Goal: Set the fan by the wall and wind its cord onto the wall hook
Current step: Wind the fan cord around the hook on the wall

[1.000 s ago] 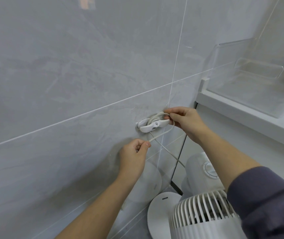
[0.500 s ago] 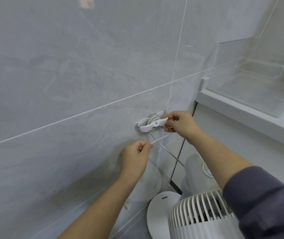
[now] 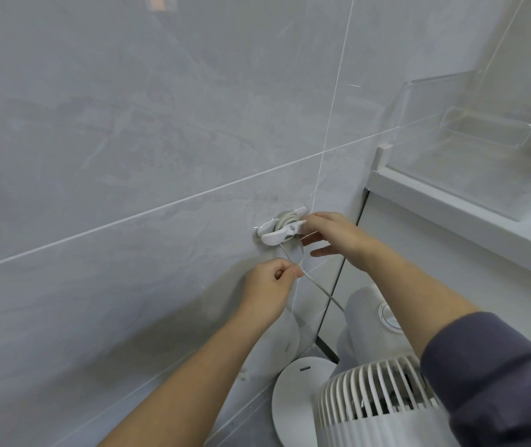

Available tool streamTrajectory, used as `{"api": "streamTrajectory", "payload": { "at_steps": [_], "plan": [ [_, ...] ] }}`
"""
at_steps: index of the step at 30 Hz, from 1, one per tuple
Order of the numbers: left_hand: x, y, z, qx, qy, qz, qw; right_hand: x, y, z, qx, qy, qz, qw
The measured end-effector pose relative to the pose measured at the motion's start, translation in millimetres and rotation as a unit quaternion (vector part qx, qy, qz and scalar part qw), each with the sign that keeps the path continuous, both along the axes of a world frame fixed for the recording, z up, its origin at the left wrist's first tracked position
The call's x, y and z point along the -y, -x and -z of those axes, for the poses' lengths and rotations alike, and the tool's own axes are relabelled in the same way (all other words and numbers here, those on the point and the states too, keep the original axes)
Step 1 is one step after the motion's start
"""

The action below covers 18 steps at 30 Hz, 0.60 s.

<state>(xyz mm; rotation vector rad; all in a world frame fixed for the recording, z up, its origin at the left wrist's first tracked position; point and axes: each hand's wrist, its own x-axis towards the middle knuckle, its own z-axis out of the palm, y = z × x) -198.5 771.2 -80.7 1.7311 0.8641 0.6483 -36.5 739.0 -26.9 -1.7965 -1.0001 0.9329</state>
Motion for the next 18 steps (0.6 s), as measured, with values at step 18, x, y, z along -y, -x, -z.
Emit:
{"api": "streamTrajectory", "payload": {
  "at_steps": [18],
  "plan": [
    [-7, 25, -4, 0.065, 0.068, -0.148, 0.984, 4, -6, 5, 0.080, -0.090, 0.052, 0.991]
  ]
}}
